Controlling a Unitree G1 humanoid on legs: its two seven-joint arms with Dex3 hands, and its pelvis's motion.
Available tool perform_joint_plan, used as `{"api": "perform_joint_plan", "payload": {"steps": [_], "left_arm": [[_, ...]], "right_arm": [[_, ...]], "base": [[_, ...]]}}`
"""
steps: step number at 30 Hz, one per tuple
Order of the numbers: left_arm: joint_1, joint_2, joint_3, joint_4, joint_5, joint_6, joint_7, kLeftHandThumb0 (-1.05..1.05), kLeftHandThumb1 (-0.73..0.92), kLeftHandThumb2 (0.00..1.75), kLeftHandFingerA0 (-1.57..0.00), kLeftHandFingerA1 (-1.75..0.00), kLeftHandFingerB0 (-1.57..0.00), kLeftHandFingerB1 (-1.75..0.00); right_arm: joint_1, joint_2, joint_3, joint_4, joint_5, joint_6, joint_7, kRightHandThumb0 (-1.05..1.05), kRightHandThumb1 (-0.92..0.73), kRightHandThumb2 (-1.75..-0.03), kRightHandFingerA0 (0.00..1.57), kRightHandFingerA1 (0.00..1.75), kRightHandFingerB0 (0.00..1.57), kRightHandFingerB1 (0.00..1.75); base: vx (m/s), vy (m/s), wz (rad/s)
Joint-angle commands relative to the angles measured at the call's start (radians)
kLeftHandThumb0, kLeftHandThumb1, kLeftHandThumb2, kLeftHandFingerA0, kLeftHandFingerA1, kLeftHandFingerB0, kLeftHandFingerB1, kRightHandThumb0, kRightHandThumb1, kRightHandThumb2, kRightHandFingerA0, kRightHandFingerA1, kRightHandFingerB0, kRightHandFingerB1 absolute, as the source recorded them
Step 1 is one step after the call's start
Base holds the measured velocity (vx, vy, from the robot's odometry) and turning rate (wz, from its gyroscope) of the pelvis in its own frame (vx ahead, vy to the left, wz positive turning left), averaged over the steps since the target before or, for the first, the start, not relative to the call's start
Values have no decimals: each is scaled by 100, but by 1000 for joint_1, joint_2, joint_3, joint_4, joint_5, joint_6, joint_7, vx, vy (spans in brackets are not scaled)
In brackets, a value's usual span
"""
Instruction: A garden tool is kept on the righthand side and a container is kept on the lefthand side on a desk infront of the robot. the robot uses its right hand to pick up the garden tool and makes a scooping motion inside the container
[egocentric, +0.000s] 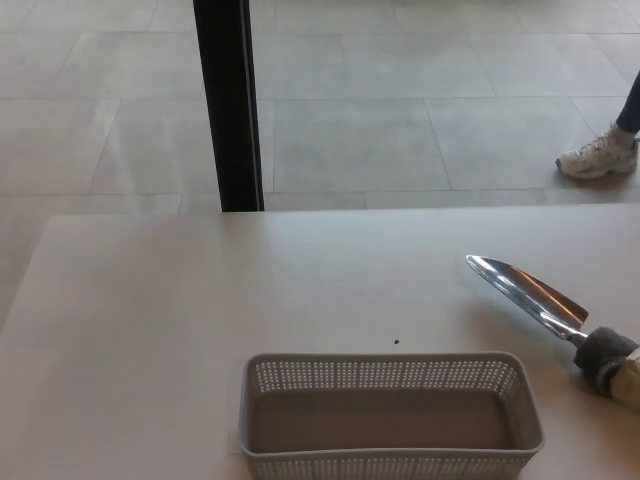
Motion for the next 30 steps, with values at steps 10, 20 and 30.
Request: {"api": "perform_joint_plan", "payload": {"steps": [10,20,30], "left_arm": [[-3,16,17,6,-20,-29,-21,-51,67,60,-63,-60,-56,-46],[-18,25,15,0,-15,-34,-23,-56,67,60,-70,-64,-63,-46],[-29,14,42,10,-33,-29,-23,-53,64,59,-67,-62,-60,-46]], "right_arm": [[-253,-186,-353,-412,278,117,-9,-98,-70,-106,0,6,0,2],[-386,-302,-222,-797,44,119,-8,-105,-67,-107,0,16,0,12],[-522,-425,194,-746,-251,150,91,-103,-64,-106,0,11,0,0]], "base": [[0,0,0],[0,0,0],[0,0,0]]}}
